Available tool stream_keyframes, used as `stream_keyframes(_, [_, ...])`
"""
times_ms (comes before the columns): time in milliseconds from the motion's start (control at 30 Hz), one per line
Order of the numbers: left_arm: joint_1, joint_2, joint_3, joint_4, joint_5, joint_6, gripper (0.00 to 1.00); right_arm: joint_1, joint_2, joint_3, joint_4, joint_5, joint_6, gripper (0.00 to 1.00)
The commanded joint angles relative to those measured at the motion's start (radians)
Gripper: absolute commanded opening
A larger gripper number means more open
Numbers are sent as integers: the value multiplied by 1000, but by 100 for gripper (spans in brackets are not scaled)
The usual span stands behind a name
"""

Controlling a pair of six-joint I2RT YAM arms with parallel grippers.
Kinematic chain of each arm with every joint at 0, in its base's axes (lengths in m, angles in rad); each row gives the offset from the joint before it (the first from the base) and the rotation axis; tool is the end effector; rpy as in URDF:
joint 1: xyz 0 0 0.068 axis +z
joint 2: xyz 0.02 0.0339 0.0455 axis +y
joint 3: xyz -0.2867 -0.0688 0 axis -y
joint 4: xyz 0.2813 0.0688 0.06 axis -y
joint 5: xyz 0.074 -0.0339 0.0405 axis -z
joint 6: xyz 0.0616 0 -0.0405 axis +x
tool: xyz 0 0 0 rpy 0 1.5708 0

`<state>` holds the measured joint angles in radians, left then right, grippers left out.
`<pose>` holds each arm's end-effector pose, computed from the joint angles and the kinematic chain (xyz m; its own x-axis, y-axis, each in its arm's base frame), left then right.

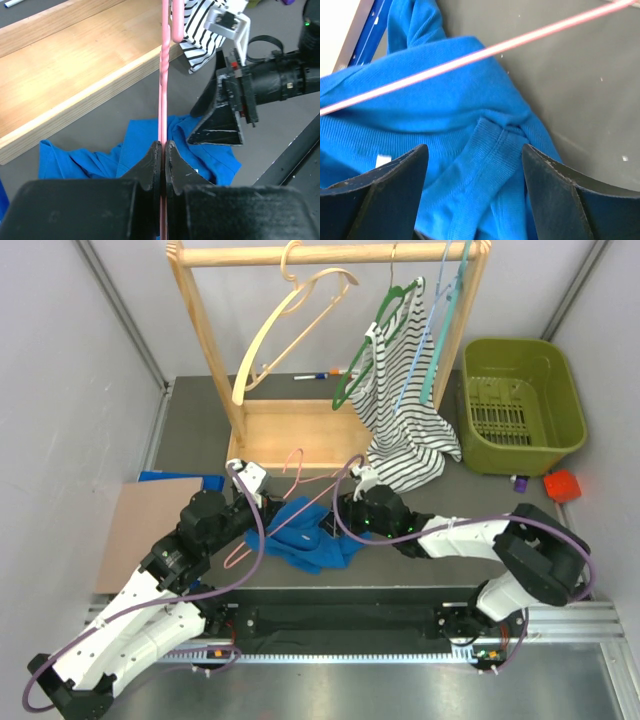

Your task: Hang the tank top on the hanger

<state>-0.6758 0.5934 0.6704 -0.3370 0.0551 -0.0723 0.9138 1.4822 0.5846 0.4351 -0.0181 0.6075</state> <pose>0.1454 -0.1209 0.3204 -0.2482 0.1065 -0.9628 0.6499 0.7554 -0.0839 0.2057 0.2685 0.1561 -0.6813 0.0512 -0.7302 -0.5026 0.6925 0.5175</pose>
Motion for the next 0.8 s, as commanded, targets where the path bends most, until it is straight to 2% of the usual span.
stream_keyframes(0, [2, -7, 0, 70, 6, 0, 0, 13, 71, 76, 53, 38, 6, 74])
stream_keyframes(200, [2, -10, 0, 69, 6, 0, 0, 54, 104, 107, -22, 138, -8, 72])
stream_keyframes(267, [4, -12, 0, 70, 8, 0, 0, 63, 104, 107, -35, 164, -8, 66])
stream_keyframes(367, [4, -12, -2, 70, 5, 0, 0, 66, 96, 92, -48, 194, -5, 41])
stream_keyframes(400, [4, -12, 0, 70, 5, 2, 0, 66, 87, 90, -58, 202, -5, 22])
stream_keyframes(433, [4, -17, -2, 70, 8, 2, 0, 65, 79, 86, -65, 211, -3, 13])
stream_keyframes(500, [4, -24, -3, 75, 35, 6, 0, 60, 50, 75, -90, 237, -2, 2])
stream_keyframes(767, [2, -92, -35, 133, 236, 16, 0, -110, -55, -8, -81, 167, -29, 0])
